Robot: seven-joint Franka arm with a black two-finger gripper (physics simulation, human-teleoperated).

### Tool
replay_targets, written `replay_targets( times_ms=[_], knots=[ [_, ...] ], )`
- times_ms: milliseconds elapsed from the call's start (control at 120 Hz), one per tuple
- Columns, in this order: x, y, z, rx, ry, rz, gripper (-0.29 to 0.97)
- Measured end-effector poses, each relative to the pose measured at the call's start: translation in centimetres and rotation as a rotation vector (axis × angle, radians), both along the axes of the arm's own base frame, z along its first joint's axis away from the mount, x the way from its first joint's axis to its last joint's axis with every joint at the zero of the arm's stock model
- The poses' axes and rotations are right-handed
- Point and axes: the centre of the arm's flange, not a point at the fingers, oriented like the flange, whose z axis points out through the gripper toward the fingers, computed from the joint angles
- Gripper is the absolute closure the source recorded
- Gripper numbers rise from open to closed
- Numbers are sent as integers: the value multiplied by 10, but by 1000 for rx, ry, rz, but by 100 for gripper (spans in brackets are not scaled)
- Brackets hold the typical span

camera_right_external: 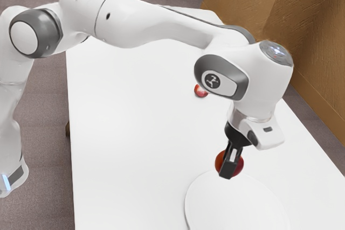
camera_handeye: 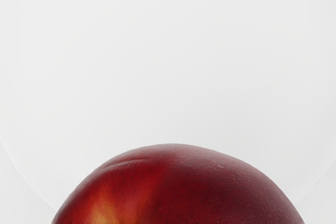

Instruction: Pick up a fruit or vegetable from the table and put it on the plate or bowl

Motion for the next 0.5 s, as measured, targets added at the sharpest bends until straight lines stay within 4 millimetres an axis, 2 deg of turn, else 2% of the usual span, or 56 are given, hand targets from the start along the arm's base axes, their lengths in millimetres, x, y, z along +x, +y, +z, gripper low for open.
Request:
replay_targets(
  times_ms=[100, 258, 358, 500],
  knots=[
    [17, -9, -26, 1, 1, 3, 36],
    [21, -19, -31, 0, -28, 4, 35],
    [10, -38, -26, 16, -69, -28, 18],
    [8, -42, -23, 28, -91, -29, 6]
  ],
)
